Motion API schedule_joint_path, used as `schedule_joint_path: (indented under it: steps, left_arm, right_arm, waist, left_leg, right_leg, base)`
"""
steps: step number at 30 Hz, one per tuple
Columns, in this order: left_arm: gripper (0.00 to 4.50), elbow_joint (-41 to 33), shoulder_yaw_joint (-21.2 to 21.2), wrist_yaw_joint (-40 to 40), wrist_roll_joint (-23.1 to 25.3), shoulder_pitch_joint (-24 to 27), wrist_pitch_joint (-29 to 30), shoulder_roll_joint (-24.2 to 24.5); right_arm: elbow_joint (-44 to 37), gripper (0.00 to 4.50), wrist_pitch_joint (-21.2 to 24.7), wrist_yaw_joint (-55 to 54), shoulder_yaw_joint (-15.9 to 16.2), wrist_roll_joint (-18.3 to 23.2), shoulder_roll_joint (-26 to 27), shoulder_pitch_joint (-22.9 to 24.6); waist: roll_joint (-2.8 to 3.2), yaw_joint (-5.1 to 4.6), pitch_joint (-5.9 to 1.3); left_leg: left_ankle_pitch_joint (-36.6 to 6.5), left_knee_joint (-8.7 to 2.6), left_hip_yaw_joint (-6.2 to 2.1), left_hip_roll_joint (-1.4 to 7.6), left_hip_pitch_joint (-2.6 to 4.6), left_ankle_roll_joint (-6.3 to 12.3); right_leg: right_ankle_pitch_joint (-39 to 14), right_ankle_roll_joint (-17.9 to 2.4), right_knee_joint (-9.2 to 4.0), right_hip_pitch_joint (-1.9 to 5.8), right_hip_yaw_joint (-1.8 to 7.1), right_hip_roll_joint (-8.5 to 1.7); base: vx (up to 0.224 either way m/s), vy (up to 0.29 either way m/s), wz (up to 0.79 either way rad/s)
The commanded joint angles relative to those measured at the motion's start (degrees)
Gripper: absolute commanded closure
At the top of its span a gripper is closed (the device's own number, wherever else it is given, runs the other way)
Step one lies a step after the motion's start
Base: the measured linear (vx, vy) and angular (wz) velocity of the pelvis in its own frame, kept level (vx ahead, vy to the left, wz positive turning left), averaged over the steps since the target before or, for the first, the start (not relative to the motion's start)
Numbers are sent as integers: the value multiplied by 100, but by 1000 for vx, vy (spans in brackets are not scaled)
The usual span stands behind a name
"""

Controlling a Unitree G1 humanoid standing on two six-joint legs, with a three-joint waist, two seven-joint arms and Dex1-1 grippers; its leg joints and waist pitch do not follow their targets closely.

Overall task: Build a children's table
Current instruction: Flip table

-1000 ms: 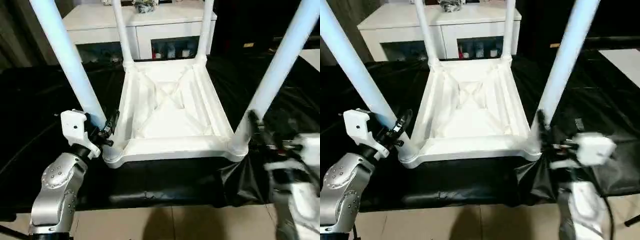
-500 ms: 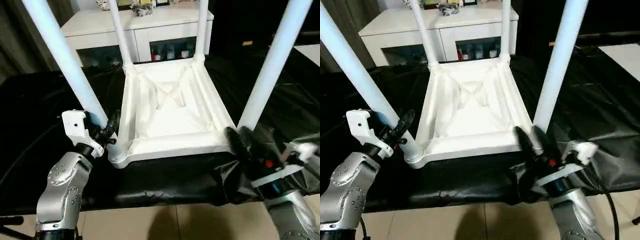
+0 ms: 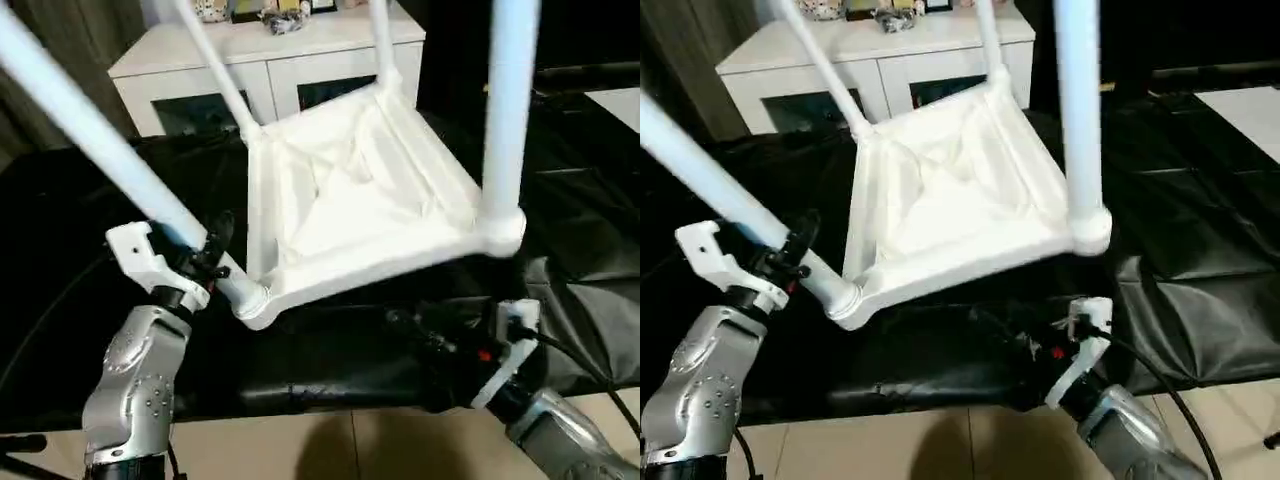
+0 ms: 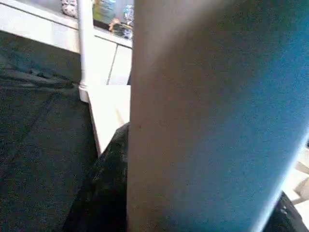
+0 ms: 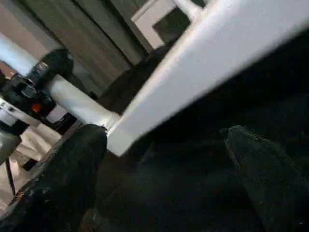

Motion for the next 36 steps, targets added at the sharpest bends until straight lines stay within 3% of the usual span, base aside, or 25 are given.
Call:
schedule_joint_path:
  steps: [1, 3, 6, 8, 11, 14, 16, 18, 21, 23, 27, 28, 35, 36]
  left_arm:
    - [267, -114, 208, 104, -640, -110, 118, -195]
    - [267, -114, 208, 104, -640, -110, 118, -195]
    - [267, -115, 211, 111, -660, -137, 149, -210]
    - [267, -116, 218, 120, -685, -145, 159, -215]
    - [267, -144, 242, 136, -703, -142, 184, -223]
    - [267, -178, 264, 136, -689, -141, 219, -234]
    - [267, -186, 270, 135, -692, -147, 231, -229]
    - [267, -182, 276, 133, -703, -156, 237, -224]
    - [267, -191, 276, 139, -709, -154, 242, -221]
    - [267, -196, 268, 137, -707, -146, 240, -228]
    - [267, -184, 263, 117, -699, -164, 262, -231]
    - [267, -173, 259, 104, -697, -178, 262, -233]
    - [267, -166, 225, 59, -700, -183, 270, -224]
    - [267, -170, 224, 55, -702, -175, 270, -224]
  right_arm:
    - [621, 1, 31, -395, -281, 131, 380, -396]
    - [621, 0, 31, -395, -281, 131, 380, -396]
    - [1481, 0, 213, -1172, -740, 498, 932, -1154]
    - [1688, 0, 226, -1241, -801, 591, 1028, -1430]
    - [2042, 0, 128, -1267, -728, 604, 1246, -2046]
    - [2127, 0, 102, -1147, -615, 553, 1401, -2326]
    - [2189, 0, 109, -1040, -575, 518, 1505, -2503]
    - [2252, 0, 161, -985, -584, 495, 1559, -2648]
    - [2289, 0, 124, -1018, -600, 454, 1586, -2808]
    - [2361, 0, 38, -1085, -643, 416, 1620, -2908]
    - [2756, 0, -92, -1479, -764, 197, 1738, -3237]
    - [2919, 0, -136, -1543, -762, 92, 1753, -3346]
    - [3634, 0, -232, -1794, -901, -37, 1950, -3870]
    - [3717, 28, -278, -1828, -947, -22, 1981, -3935]
  waist:
    - [-175, 8, -265]
    - [-179, 6, -281]
    - [-162, -9, -287]
    - [-167, 17, -316]
    - [-168, 30, -349]
    - [-170, 72, -405]
    - [-180, 78, -420]
    - [-196, 96, -399]
    - [-185, 130, -364]
    - [-184, 146, -353]
    - [-174, 135, -348]
    - [-128, 121, -350]
    - [-162, 86, -379]
    - [-160, 85, -376]
  left_leg:
    - [-1632, -440, -111, 202, 36, 184]
    - [-1540, -437, -119, 200, 28, 175]
    - [-1451, -435, -111, 178, 36, 195]
    - [-1216, -413, -104, 210, 46, 205]
    - [-884, -378, -82, 200, 37, 299]
    - [-222, -302, -74, 195, 18, 558]
    - [-78, -269, -67, 182, -4, 644]
    - [-168, -257, -49, 192, -10, 746]
    - [-553, -292, -40, 217, 19, 575]
    - [-743, -317, -44, 220, 32, 400]
    - [-926, -344, -47, 213, 31, 223]
    - [-969, -349, -56, 203, 28, 160]
    - [-795, -322, -49, 190, 15, 221]
    - [-766, -321, -47, 190, 12, 247]
  right_leg:
    - [-2116, -656, -461, 89, 117, -216]
    - [-2034, -699, -444, 104, 103, -214]
    - [-1859, -835, -414, 89, 97, -218]
    - [-1513, -841, -387, 103, 101, -200]
    - [-963, -988, -322, 128, 88, -201]
    - [-221, -1125, -230, 153, 78, -198]
    - [-38, -1164, -203, 151, 76, -198]
    - [-188, -1232, -210, 122, 80, -204]
    - [-778, -1178, -244, 99, 92, -204]
    - [-990, -1091, -255, 87, 97, -194]
    - [-1164, -988, -270, 75, 100, -196]
    - [-1208, -981, -260, 74, 96, -197]
    - [-802, -1054, -229, 98, 92, -195]
    - [-760, -1061, -231, 101, 91, -192]
  base:
    - [0, 0, 0]
    - [0, 0, 0]
    - [0, 0, 0]
    - [0, 0, 0]
    - [0, 0, 0]
    - [0, 0, 0]
    - [0, 0, 0]
    - [0, 0, 0]
    - [0, 0, 0]
    - [0, 0, 0]
    - [0, 0, 0]
    - [0, 0, 0]
    - [0, 0, 0]
    - [0, 0, 0]
